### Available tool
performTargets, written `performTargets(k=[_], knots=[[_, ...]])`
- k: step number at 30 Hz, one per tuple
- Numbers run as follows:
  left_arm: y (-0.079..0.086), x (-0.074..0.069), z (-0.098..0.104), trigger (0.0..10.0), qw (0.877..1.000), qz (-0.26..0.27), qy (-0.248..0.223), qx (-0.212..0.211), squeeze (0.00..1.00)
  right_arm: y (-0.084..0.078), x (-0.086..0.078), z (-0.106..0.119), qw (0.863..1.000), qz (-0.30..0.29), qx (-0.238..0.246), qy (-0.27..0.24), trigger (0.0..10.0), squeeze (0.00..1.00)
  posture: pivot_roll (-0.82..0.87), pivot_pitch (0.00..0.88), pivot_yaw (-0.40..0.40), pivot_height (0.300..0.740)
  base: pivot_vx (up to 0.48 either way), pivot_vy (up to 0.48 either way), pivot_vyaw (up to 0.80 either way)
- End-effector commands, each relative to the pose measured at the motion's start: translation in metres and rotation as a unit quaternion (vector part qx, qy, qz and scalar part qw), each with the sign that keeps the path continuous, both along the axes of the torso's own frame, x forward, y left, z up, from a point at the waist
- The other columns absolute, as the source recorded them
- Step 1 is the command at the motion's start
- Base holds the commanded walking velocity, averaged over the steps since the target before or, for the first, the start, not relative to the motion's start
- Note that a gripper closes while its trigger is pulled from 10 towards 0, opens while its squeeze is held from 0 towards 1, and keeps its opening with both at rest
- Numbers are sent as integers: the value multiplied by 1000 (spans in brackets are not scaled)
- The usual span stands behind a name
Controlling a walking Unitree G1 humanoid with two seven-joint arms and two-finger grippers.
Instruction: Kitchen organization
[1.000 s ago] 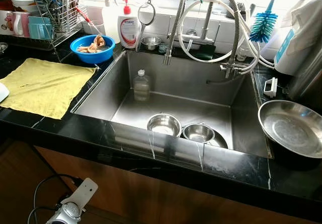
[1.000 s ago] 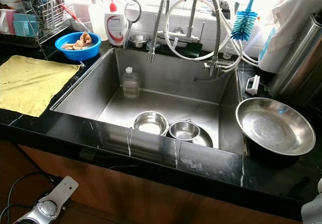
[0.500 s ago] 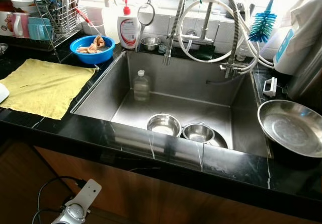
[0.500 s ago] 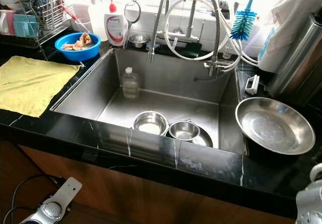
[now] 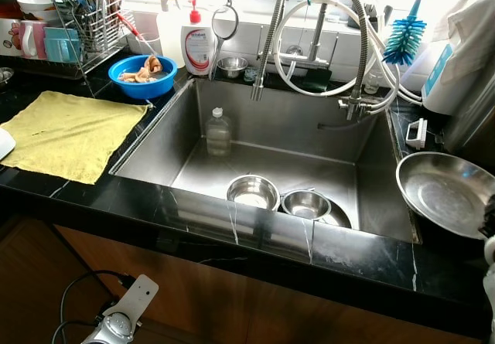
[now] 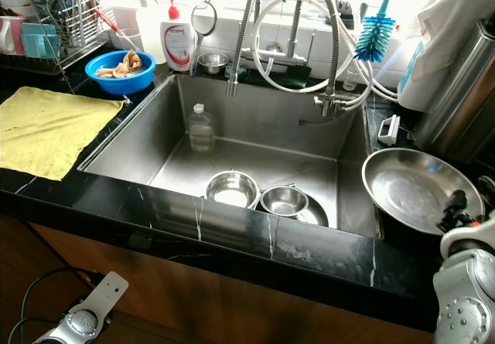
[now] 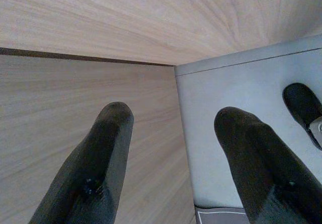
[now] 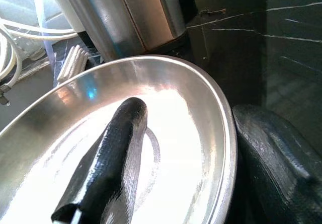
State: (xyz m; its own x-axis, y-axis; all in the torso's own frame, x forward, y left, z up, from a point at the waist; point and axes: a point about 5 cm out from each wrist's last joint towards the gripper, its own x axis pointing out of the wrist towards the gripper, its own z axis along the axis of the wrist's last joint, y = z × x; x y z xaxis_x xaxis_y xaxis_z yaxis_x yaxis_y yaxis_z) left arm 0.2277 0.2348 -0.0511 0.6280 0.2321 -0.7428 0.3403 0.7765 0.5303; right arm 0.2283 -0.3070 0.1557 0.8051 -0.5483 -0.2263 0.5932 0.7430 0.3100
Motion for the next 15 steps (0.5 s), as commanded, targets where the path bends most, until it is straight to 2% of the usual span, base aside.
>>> performTargets(k=[1, 7, 10, 15], knots=[[-3, -3, -3, 10000, 1000, 3, 1, -6, 0, 1, 3, 0, 1000, 11, 4, 2, 10000, 0, -37, 0, -37, 740, 0, 0, 0], [-5, -3, -3, 10000, 1000, 0, 0, -9, 0, -1, 1, 0, 1000, -5, 2, 3, 10000, 0, -39, 0, -35, 740, 0, 0, 0], [-6, -2, -3, 10000, 1000, -3, -2, -10, 0, -10, -4, 0, 999, -47, 7, 1, 10000, 0, -38, 0, -32, 740, 0, 0, 0], [-7, -1, -2, 10000, 1000, -6, -3, -11, 0, -10, -4, -1, 999, -50, 11, -1, 10000, 0, -37, 0, -30, 740, 0, 0, 0]])
